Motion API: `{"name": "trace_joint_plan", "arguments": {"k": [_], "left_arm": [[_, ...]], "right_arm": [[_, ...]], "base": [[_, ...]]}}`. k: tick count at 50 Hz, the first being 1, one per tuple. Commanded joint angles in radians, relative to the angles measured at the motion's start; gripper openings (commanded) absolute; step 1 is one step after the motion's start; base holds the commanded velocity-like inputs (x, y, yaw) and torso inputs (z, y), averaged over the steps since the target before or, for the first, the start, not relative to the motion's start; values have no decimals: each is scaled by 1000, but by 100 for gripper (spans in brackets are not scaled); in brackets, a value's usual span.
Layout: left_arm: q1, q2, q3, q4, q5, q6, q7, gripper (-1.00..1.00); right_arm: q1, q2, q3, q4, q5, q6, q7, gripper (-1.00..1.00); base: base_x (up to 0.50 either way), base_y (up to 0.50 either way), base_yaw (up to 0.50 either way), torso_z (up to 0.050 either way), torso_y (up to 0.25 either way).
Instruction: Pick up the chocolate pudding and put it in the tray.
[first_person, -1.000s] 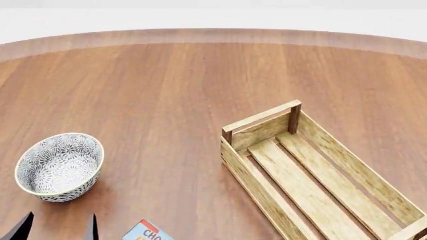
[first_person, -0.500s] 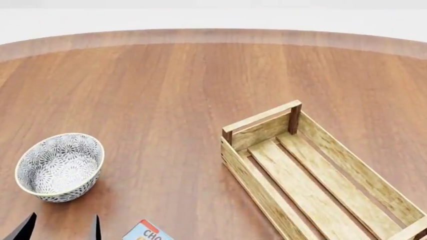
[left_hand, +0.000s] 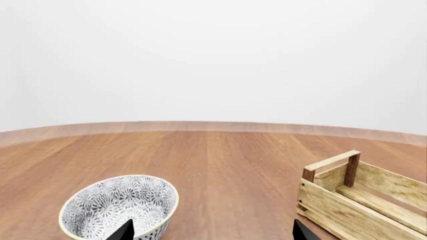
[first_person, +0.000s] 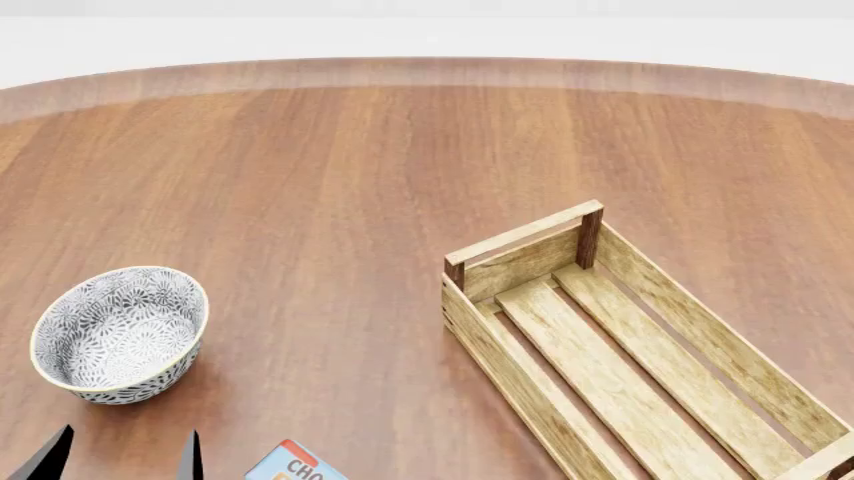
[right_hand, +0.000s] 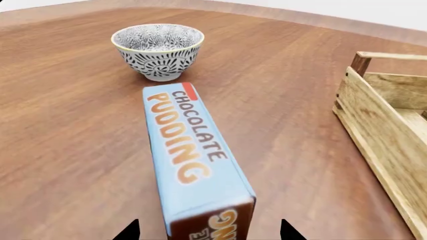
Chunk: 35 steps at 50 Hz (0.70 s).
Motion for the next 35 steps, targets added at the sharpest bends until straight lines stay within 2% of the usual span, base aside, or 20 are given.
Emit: {"name": "trace_joint_plan", "arguments": {"k": [1,35], "left_arm": [[-1,-4,6,-4,-2,6,-5,100],[-6,-17,20,-2,-13,5,-22,100]], "right_arm": [[18,-9,-6,31,2,-4,-2,100],[80,-42,-29,168,-2,-33,-9,100]], "base": [[0,0,0,0,0],[0,0,0,0,0]]}}
